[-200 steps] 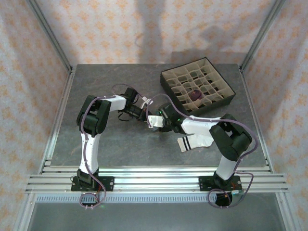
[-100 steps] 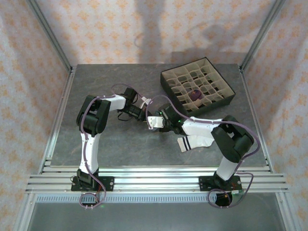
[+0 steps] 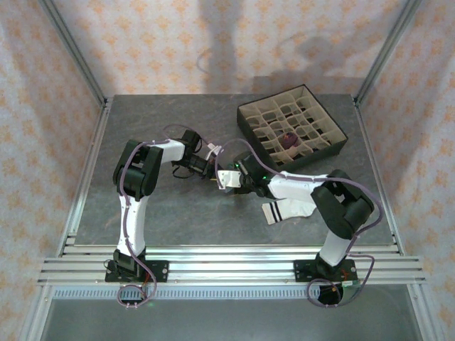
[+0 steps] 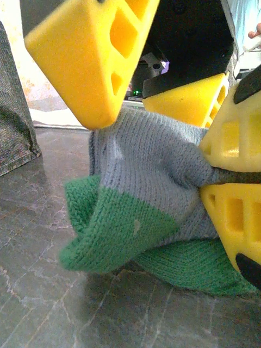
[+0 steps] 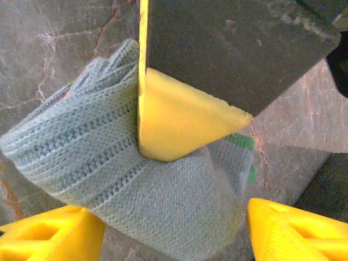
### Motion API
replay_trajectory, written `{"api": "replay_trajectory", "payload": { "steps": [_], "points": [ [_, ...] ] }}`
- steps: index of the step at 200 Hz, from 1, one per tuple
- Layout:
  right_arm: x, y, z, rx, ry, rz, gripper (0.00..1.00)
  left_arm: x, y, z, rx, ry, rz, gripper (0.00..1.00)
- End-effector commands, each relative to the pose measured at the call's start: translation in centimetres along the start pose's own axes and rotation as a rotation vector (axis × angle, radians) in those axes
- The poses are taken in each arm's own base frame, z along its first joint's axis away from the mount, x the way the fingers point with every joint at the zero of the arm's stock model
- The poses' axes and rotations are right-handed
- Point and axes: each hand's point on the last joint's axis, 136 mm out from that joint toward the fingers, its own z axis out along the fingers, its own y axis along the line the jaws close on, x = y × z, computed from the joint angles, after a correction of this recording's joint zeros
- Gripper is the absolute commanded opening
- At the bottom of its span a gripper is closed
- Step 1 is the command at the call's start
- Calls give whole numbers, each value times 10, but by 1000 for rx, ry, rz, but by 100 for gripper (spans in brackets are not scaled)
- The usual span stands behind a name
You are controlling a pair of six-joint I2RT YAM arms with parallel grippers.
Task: Roll the socks
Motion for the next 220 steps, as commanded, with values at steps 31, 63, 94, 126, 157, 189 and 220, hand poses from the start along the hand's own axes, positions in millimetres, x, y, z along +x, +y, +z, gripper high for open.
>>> {"api": "replay_trajectory", "payload": {
  "steps": [31, 63, 94, 126, 157, 189, 220],
  "points": [
    [-3, -21, -27, 56, -48, 107, 70, 41, 40, 7, -97, 101, -175, 8],
    [0, -16, -38, 24, -50, 105, 71, 40, 39, 6, -88, 98, -183, 8],
    [6, -9, -34, -1, 23, -5, 71, 40, 39, 6, -84, 104, -188, 9],
    [-3, -11, -29, -9, 30, -62, 72, 40, 38, 6, -83, 106, -191, 9],
    [-7, -13, -23, -9, 45, -112, 72, 40, 38, 6, -80, 108, -194, 9],
    [-13, -8, -17, -34, 36, -146, 73, 40, 39, 6, -78, 112, -200, 9],
    [-14, -1, -7, -60, 39, -159, 73, 41, 38, 7, -73, 114, -204, 9]
  ]
}}
